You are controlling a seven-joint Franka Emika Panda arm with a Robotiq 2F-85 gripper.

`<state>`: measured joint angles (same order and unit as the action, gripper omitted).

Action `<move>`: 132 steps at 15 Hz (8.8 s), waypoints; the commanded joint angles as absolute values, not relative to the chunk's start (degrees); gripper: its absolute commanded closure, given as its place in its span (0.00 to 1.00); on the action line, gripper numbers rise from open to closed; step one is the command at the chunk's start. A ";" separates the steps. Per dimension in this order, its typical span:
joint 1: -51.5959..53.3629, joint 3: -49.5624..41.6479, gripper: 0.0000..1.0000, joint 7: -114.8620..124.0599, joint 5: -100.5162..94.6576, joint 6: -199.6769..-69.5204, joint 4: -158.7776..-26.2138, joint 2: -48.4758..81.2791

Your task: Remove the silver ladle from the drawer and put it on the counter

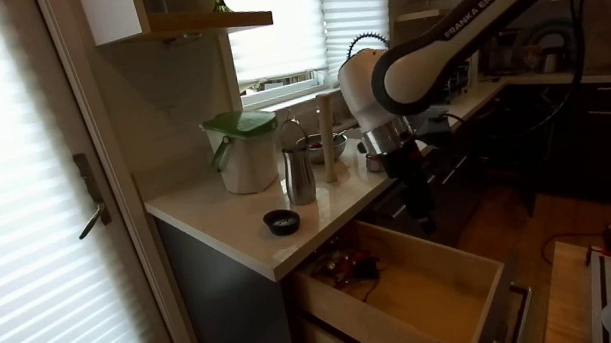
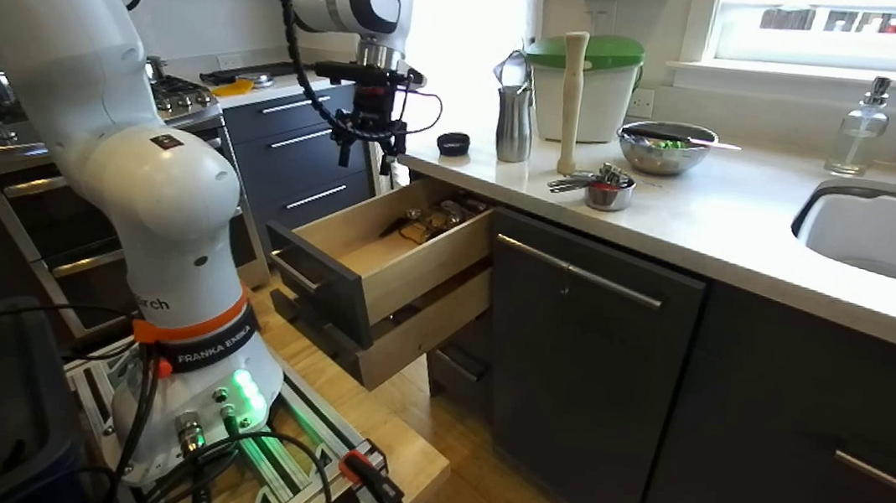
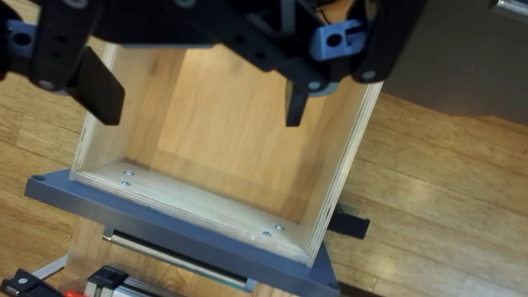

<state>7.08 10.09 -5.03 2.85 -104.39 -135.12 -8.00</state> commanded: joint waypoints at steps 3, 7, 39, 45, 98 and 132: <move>8.38 7.70 0.00 -19.92 2.31 -117.69 -143.37 -14.43; 8.85 7.09 0.00 -23.56 2.60 -120.16 -142.40 -13.20; 8.85 11.52 0.00 -58.61 38.51 -171.02 -141.10 14.79; 7.30 14.62 0.16 -60.09 40.96 -173.27 -135.28 21.47; 11.73 9.73 0.97 -73.03 53.01 -155.61 -148.24 -4.34; 5.97 2.94 0.97 -85.52 72.03 -186.44 -148.80 -18.96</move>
<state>5.25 6.77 -86.62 70.75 -190.23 -149.85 -19.14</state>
